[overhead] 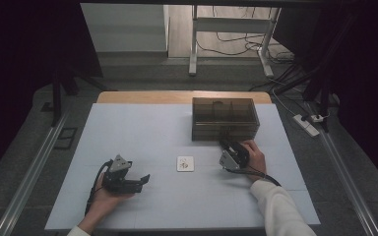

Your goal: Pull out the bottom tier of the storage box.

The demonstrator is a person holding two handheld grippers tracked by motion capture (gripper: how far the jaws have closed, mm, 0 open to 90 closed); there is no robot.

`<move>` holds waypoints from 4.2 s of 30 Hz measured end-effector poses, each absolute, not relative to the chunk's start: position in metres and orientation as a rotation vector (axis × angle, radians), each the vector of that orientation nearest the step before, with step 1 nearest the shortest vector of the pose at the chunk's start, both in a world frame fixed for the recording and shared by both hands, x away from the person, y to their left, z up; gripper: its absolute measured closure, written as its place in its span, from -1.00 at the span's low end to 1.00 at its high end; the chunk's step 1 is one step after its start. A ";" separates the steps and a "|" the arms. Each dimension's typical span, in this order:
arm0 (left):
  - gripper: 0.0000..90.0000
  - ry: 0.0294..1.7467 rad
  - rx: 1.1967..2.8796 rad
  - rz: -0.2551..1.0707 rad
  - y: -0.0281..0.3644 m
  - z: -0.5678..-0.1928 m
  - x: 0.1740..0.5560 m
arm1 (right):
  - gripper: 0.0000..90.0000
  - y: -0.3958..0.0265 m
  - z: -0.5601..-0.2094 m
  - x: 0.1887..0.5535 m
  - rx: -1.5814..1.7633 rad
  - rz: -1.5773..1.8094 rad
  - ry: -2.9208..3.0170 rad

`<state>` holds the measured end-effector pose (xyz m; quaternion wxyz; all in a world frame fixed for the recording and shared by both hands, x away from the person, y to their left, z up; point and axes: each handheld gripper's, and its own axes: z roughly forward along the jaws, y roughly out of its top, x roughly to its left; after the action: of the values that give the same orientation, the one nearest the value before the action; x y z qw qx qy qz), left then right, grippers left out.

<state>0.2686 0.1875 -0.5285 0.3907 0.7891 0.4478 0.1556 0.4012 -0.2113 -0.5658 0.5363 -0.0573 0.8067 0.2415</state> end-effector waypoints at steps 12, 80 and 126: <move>-0.70 1.140 2.005 0.399 0.188 -0.529 0.269 | 0.73 -0.211 -0.567 0.400 -0.157 0.562 1.916; -0.69 1.141 1.997 0.412 0.190 -0.528 0.269 | 0.59 -0.213 -0.569 0.399 -0.205 0.532 1.863; -0.69 1.140 1.982 0.397 0.192 -0.527 0.270 | 0.55 -0.207 -0.568 0.398 -0.144 0.499 1.904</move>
<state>0.2696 0.1924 -0.5270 0.3990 0.7832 0.4504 0.1568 0.3980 -0.2071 -0.5684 0.5514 -0.0607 0.8049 0.2108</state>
